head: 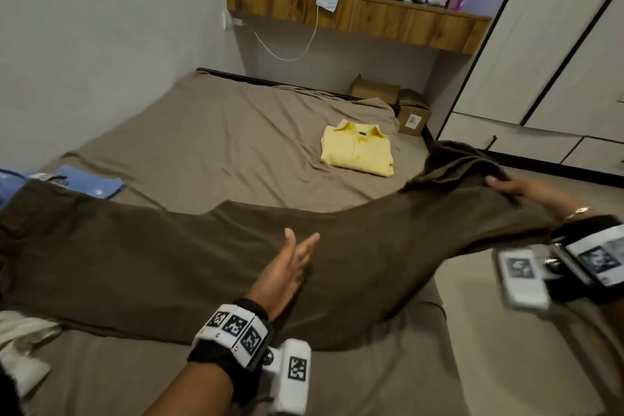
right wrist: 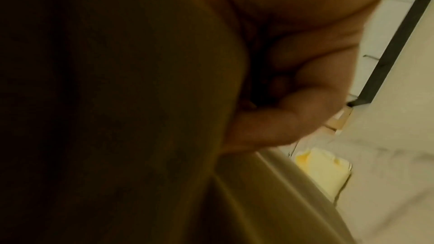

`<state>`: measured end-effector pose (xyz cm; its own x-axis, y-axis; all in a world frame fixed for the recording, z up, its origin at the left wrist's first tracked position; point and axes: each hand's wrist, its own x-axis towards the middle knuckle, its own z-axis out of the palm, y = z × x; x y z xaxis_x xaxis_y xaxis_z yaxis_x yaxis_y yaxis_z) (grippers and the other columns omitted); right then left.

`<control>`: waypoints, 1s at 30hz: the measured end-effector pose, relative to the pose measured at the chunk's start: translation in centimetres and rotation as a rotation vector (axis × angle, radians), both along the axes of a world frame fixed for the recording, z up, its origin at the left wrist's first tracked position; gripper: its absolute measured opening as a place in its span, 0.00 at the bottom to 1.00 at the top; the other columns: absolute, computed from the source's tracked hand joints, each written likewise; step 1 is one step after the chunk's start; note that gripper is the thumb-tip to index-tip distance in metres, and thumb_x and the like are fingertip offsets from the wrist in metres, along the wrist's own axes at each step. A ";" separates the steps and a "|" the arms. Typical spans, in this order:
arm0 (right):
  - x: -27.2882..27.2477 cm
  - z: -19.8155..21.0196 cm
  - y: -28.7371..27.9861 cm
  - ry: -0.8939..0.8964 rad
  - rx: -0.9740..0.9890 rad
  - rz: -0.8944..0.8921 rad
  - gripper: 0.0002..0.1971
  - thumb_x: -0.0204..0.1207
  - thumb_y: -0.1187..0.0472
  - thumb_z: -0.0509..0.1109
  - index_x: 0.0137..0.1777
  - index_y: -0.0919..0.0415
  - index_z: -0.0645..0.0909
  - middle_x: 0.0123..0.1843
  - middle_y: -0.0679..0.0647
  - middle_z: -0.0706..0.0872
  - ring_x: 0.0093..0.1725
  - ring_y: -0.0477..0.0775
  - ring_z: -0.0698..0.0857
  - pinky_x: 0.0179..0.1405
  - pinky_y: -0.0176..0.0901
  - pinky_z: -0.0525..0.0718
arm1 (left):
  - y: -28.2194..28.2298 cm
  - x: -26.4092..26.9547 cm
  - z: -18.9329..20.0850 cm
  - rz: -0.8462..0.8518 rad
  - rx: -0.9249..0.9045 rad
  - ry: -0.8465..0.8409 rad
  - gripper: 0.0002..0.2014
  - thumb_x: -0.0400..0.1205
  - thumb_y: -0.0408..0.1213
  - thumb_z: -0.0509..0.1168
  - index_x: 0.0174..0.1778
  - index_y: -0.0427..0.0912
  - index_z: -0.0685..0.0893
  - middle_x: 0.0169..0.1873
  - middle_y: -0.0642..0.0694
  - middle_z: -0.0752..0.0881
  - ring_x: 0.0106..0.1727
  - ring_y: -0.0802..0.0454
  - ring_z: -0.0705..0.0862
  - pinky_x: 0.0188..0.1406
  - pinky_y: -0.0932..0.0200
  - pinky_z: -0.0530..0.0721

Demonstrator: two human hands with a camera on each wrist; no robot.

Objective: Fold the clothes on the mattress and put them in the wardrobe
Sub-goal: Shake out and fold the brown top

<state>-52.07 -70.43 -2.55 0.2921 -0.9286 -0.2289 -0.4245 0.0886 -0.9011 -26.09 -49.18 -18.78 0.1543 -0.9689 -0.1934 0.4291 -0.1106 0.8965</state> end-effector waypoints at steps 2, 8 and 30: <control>-3.7 0.7 -2.4 0.105 -0.031 -0.022 0.18 0.67 0.44 0.73 0.44 0.58 0.79 0.26 0.47 0.88 0.26 0.45 0.87 0.27 0.36 0.86 | -0.5 -0.6 -0.7 -0.038 0.027 -0.176 0.33 0.76 0.72 0.45 0.70 0.59 0.75 0.77 0.56 0.66 0.79 0.60 0.60 0.81 0.57 0.50; -9.8 -3.8 -5.0 0.479 -0.040 -0.006 0.26 0.72 0.43 0.69 0.50 0.71 0.84 0.28 0.56 0.88 0.38 0.61 0.83 0.44 0.51 0.76 | -2.3 -3.0 -2.2 -0.349 0.238 -0.958 0.32 0.82 0.62 0.34 0.80 0.54 0.54 0.81 0.56 0.43 0.81 0.58 0.39 0.80 0.52 0.38; 19.5 -4.5 10.1 0.090 0.016 0.580 0.20 0.83 0.56 0.60 0.71 0.64 0.67 0.51 0.64 0.83 0.38 0.52 0.83 0.31 0.40 0.81 | 0.9 6.8 -0.2 0.281 0.271 -0.092 0.31 0.80 0.64 0.44 0.57 0.43 0.81 0.43 0.43 0.89 0.42 0.52 0.89 0.35 0.55 0.88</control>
